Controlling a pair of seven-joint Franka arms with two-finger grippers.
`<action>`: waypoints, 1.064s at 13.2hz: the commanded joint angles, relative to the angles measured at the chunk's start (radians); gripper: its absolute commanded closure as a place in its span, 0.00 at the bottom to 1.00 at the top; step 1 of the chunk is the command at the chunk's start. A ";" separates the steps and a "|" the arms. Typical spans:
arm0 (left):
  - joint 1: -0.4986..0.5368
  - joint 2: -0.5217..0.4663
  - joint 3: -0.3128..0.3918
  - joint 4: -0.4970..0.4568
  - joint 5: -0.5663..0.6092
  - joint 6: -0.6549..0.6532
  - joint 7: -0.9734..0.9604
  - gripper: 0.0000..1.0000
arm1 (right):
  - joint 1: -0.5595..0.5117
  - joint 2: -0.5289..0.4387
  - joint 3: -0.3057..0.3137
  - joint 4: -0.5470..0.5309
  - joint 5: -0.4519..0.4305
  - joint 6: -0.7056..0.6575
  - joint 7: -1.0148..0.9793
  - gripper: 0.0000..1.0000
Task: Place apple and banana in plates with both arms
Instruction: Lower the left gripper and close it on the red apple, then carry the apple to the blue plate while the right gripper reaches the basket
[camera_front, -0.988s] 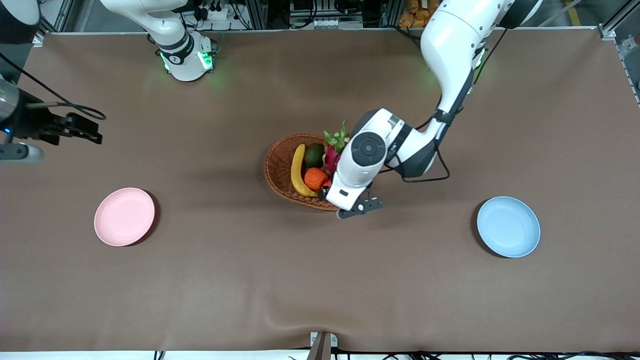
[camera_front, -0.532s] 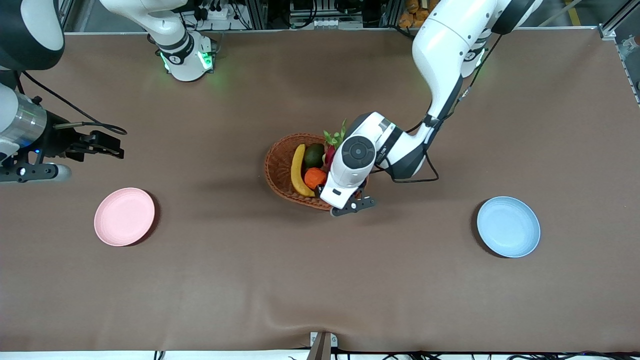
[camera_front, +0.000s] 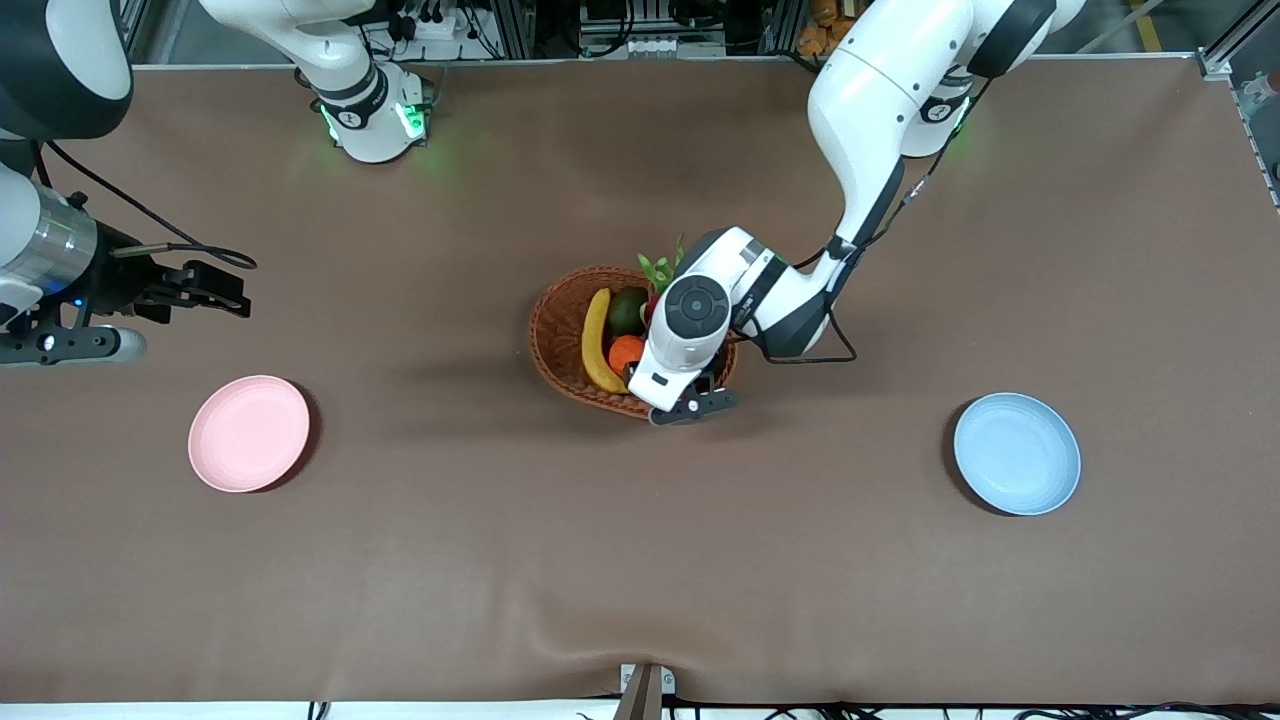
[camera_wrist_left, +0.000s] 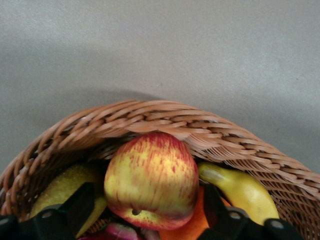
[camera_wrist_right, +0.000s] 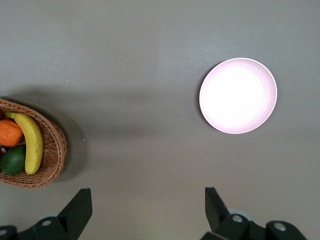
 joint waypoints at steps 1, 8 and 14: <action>-0.013 0.017 0.010 0.020 -0.005 0.004 0.002 0.39 | 0.003 0.004 -0.006 0.014 0.011 -0.001 0.009 0.00; 0.050 -0.163 0.011 0.022 -0.016 -0.160 -0.007 1.00 | 0.011 0.030 -0.006 0.016 0.014 0.037 0.009 0.00; 0.330 -0.323 0.014 0.006 -0.001 -0.480 0.290 1.00 | 0.115 0.096 -0.005 0.016 0.012 0.087 0.005 0.00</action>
